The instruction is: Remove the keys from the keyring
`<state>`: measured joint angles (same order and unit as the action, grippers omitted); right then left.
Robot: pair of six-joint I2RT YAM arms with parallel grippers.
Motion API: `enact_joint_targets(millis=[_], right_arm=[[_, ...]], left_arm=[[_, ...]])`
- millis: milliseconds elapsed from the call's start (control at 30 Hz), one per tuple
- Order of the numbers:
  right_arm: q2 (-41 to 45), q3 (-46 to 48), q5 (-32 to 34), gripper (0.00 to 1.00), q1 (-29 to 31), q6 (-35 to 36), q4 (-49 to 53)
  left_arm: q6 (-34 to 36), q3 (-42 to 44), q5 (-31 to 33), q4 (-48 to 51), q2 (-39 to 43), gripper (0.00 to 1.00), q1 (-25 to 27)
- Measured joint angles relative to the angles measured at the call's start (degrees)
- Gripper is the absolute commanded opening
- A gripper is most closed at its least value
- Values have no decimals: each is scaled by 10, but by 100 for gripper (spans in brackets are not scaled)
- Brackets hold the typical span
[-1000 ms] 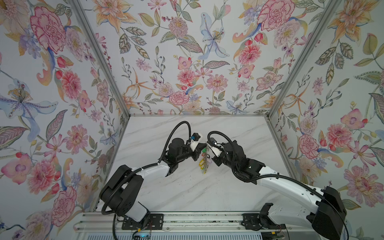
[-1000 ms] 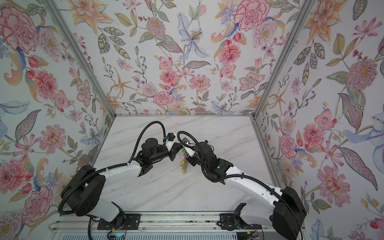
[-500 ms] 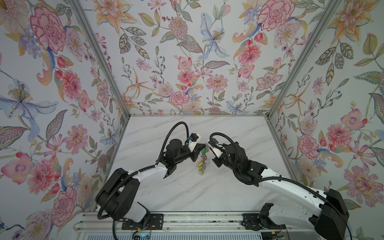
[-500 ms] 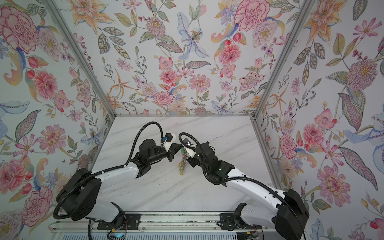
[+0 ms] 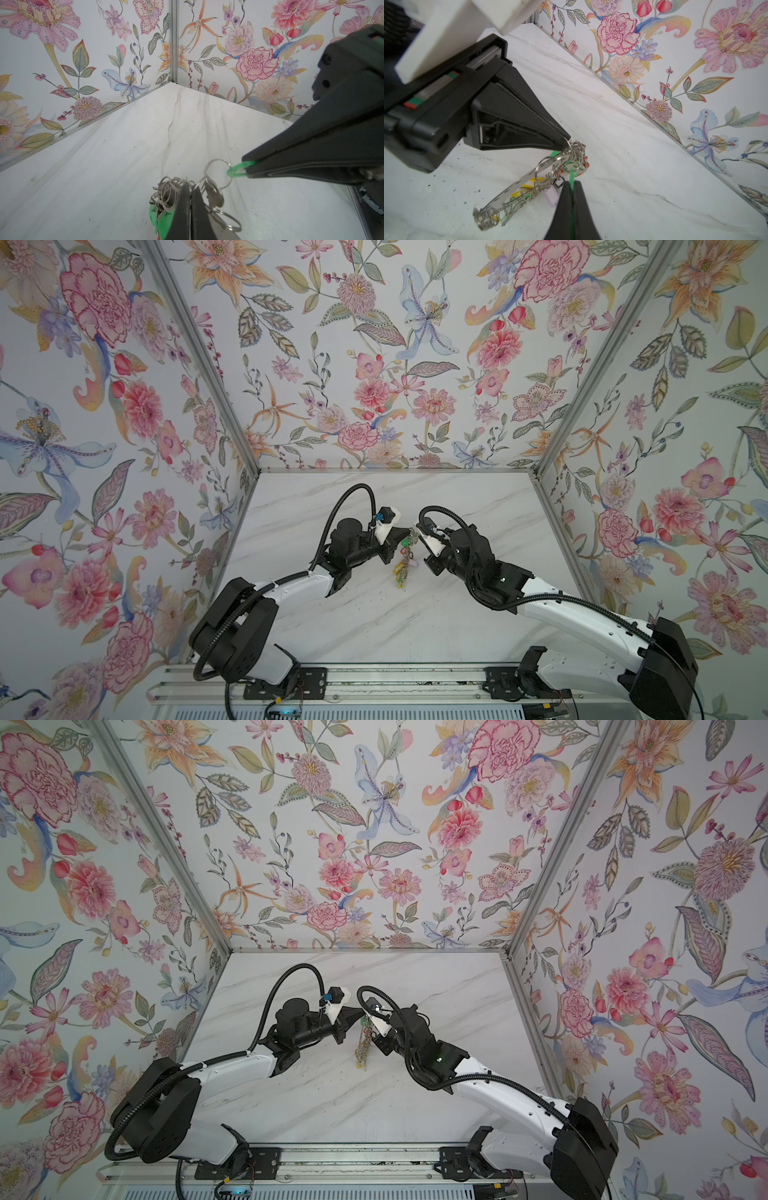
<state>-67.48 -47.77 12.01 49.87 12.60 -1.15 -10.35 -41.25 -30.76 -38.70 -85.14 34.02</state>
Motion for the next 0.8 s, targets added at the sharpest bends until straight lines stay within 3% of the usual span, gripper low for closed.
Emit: enact_joint_targets(millis=[367, 800], right_arm=[[5, -4, -6, 0, 5, 19, 2], [-36, -73, 21, 0, 30, 57, 42]], left_arm=[[-6, -12, -17, 1, -10, 0, -3], [-11, -72, -53, 54, -51, 0, -23]])
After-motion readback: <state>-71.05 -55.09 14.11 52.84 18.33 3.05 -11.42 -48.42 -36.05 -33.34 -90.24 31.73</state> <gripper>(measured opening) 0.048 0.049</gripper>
